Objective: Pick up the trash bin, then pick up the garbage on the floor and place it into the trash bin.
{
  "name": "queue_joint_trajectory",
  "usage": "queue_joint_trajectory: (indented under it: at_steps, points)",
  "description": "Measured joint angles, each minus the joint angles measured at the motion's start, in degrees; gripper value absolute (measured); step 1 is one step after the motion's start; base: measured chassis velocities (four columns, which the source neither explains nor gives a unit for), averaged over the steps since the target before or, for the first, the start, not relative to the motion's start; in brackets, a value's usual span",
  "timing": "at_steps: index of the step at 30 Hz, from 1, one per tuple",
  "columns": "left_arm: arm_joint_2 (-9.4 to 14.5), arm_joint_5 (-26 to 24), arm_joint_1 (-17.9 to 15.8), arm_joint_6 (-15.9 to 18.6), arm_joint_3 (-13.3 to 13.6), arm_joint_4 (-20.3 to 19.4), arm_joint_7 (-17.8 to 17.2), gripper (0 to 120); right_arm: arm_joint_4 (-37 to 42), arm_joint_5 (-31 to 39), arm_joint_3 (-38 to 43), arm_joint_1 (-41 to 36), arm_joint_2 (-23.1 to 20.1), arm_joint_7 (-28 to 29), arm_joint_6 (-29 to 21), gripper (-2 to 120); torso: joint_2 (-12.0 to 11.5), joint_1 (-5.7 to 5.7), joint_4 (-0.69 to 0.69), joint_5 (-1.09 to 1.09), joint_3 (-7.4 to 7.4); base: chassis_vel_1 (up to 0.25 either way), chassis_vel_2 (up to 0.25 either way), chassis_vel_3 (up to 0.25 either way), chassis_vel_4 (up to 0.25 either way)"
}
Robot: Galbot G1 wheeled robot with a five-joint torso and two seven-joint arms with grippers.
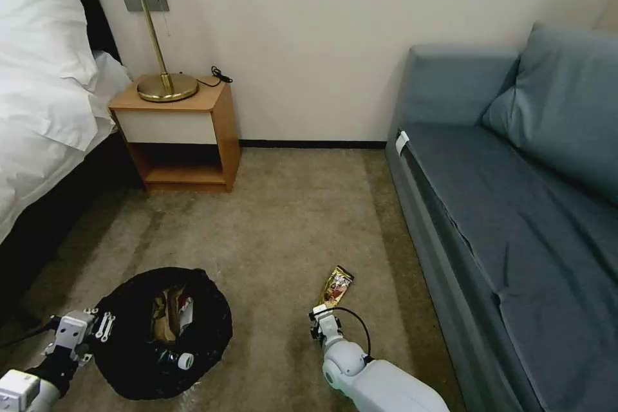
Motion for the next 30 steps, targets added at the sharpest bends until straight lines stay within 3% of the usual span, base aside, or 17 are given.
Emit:
queue_joint_trajectory:
  at_steps: [3, 14, 17, 19, 20, 23, 30]
  points:
    - [0.0, 0.0, 0.0, 0.0, -0.1, 0.0, 0.0, 6, 2.2, -0.5, -0.4, -0.3, -1.0, -0.4, 0.1, 0, 0.0, 0.00, 0.00, 0.00, 0.00, 0.000, 0.000, 0.000, 0.000]
    - [0.2, -0.5, -1.0, -0.2, 0.5, 0.8, -0.2, 6, 24.4, -0.1, -4.5, -2.0, -8.0, 0.7, -0.8, 0, 0.0, 0.00, 0.01, 0.02, 0.00, 0.000, 0.000, 0.000, 0.000]
    - [0.1, -0.6, -1.7, -0.4, 0.6, 1.6, -0.3, 6, 26.9, 0.3, -4.6, -2.5, -9.4, 0.7, -0.9, 0, 0.0, 0.00, 0.00, 0.01, 0.00, 0.000, 0.000, 0.000, 0.000]
    - [-0.2, -0.4, -3.2, -1.3, 0.8, 3.7, -0.3, 6, 33.8, 1.5, -4.8, -3.2, -14.3, 0.1, -0.7, 0, 0.0, 0.00, -0.01, -0.01, 0.00, 0.000, 0.000, 0.000, 0.000]
    - [-0.2, -0.4, -3.2, -1.3, 0.8, 3.7, -0.3, 6, 33.8, 1.5, -4.8, -3.2, -14.3, 0.1, -0.7, 0, 0.0, 0.00, -0.01, -0.01, 0.00, 0.000, 0.000, 0.000, 0.000]
    - [-0.8, -0.2, -4.0, -1.7, 1.4, 4.5, -0.2, 6, 42.1, 3.6, -4.9, -3.1, -19.9, -0.5, -0.2, 0, 0.0, 0.00, 0.00, 0.02, 0.00, 0.000, 0.000, 0.000, 0.000]
    - [-0.9, 0.3, -6.5, -1.2, 2.4, 5.7, -0.2, 5, 55.1, 12.5, -6.1, -0.6, -26.5, 0.7, -1.9, 0, 0.0, 0.00, -0.01, -0.01, 0.00, 0.000, 0.000, 0.000, 0.000]
